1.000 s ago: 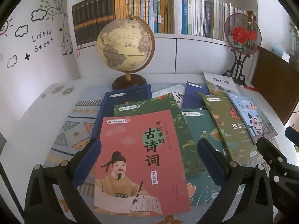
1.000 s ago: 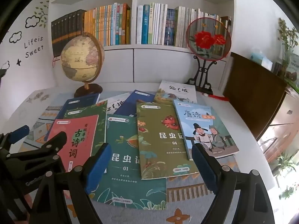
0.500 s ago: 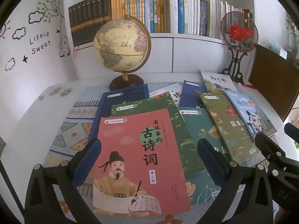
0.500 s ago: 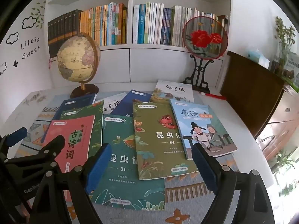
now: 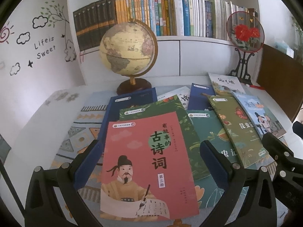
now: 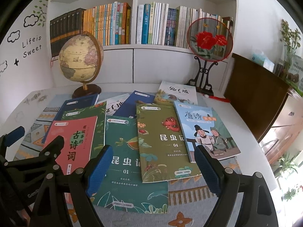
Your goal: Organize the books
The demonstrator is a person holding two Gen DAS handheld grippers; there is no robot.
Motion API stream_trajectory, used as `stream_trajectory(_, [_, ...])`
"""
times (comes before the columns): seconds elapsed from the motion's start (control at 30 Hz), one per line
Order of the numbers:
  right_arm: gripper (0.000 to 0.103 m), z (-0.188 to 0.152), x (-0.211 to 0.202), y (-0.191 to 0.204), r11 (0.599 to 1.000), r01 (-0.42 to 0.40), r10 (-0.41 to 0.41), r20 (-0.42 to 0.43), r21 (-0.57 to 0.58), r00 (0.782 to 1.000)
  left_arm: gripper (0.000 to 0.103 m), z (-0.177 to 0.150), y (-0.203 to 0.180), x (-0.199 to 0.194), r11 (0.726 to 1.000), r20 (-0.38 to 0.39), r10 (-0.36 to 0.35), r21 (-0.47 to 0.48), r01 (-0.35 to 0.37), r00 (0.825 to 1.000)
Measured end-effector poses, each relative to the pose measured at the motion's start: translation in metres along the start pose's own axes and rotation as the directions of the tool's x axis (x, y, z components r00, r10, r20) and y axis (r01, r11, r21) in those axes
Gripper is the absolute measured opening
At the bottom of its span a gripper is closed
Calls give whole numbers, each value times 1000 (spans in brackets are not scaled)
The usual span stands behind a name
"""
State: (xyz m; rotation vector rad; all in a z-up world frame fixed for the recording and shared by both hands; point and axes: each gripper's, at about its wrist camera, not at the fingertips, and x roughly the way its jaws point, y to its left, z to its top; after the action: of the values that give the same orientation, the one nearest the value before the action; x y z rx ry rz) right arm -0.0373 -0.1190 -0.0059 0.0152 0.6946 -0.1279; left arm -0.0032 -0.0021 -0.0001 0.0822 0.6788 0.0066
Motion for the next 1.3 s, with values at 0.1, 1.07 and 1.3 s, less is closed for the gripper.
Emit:
stream_trajectory(0.1, [86, 0, -1, 2, 1000, -16, 16, 2, -4, 1000, 102, 0, 2, 2, 1000, -9, -3, -7, 3, 1000])
stream_trajectory(1.07, [86, 0, -6, 17, 998, -62, 63, 42, -33, 997, 102, 0, 9, 4, 1000, -6, -7, -26, 7, 1000])
stream_trajectory(1.3, [86, 0, -8, 16, 997, -67, 68, 44, -21, 997, 102, 0, 8, 3, 1000, 5, -1, -11, 1, 1000])
